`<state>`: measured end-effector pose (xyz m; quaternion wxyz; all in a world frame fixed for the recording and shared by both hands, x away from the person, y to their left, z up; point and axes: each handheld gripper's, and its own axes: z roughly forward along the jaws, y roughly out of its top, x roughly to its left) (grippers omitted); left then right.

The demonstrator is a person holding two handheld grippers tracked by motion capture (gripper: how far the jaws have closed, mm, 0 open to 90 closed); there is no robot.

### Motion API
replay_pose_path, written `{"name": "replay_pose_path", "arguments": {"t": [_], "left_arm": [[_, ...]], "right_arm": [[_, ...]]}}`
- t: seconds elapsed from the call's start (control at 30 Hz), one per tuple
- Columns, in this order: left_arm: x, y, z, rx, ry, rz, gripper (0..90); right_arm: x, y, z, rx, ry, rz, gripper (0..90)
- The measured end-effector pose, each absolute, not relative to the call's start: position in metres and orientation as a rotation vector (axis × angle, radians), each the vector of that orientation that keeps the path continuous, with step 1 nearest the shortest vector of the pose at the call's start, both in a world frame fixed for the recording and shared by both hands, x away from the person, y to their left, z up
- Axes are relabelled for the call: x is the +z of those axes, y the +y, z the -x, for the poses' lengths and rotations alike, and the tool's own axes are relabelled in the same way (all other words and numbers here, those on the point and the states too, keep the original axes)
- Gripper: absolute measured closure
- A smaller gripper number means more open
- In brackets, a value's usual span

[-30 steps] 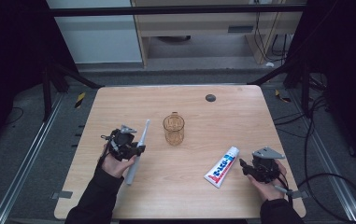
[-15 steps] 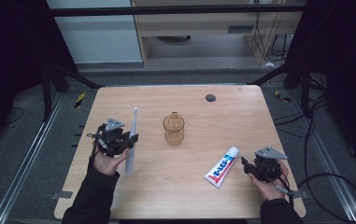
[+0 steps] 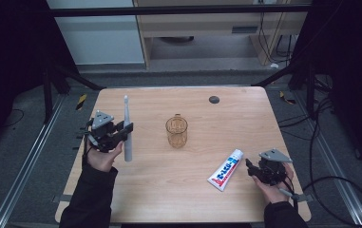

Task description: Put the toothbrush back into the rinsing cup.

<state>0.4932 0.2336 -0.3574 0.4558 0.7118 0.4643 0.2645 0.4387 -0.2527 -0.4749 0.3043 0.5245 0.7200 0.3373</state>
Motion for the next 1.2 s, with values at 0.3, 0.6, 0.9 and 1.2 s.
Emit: {"name": "replay_pose_path", "arguments": {"t": [0.3,0.6,0.9,1.2], "left_arm": [[-0.341,0.23,-0.506,0.679,1.123,-1.658,67.5],[-0.331,0.208,-0.52,0.685,1.077,-1.626,67.5],[-0.337,0.181,-0.531,0.666,1.031,-1.608,67.5],[-0.329,0.168,-0.538,0.7,1.002,-1.546,67.5]], "right_arm": [[-0.475,-0.254,-0.439,0.892,1.897,-1.397,35.9],[-0.474,-0.255,-0.44,0.908,1.897,-1.395,34.4],[-0.473,-0.254,-0.442,0.922,1.902,-1.387,33.7],[-0.473,-0.255,-0.446,0.922,1.901,-1.38,33.7]]}}
